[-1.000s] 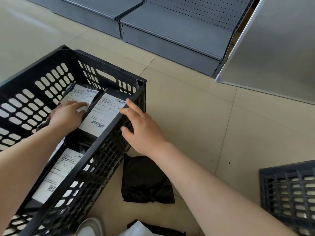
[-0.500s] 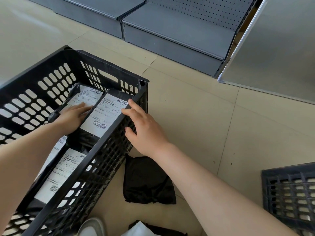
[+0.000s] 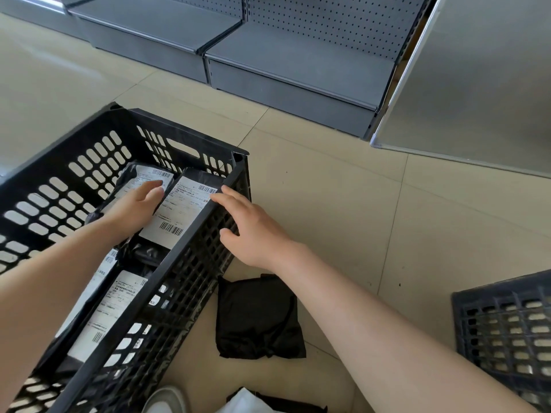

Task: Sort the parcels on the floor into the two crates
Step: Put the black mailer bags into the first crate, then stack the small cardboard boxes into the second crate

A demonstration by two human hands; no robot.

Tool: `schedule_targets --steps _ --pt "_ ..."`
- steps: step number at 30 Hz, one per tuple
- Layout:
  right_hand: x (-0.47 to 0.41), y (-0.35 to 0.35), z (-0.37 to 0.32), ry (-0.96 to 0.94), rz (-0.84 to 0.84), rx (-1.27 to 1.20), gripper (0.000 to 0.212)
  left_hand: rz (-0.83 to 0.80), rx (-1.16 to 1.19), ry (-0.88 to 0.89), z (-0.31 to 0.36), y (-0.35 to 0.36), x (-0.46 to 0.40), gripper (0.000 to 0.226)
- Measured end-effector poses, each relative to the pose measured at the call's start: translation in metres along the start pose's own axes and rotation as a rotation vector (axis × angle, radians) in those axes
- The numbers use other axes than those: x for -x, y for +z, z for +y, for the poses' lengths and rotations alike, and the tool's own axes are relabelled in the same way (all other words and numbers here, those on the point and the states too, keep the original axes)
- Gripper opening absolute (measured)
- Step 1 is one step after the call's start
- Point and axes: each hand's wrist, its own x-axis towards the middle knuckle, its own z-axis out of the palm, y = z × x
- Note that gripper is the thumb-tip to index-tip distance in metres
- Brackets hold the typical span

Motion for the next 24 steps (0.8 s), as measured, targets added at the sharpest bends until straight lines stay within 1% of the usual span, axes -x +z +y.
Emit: schedule_targets --steps 3,8,13,16,18,21,24 --pt "0.011 -0.006 0.005 0.044 0.000 -0.004 0.064 0.031 -0.020 0.084 0.029 0.006 0.014 0.048" --pt "0.046 -0.019 0.023 0.089 -0.083 0.079 0.067 0.069 -0.053 0.237 0.085 0.021 0.046 0.047" --pt "0.085 -0.039 0.059 0.232 -0.022 0.017 0.068 0.093 -0.042 0.425 0.117 0.048 0.061 0.050" --pt "0.118 -0.039 0.089 0.338 0.016 -0.038 0.066 0.099 -0.117 0.521 0.131 0.075 0.077 0.051" --pt "0.142 -0.035 0.110 0.414 0.036 -0.078 0.065 0.100 -0.162 0.585 0.132 0.097 0.087 0.048" --pt "0.177 -0.022 0.141 0.542 0.054 -0.129 0.064 0.060 -0.178 0.589 0.120 0.135 0.099 0.045" --pt "0.209 -0.003 0.171 0.694 0.029 -0.139 0.066 -0.067 -0.177 0.498 0.100 0.173 0.113 0.045"
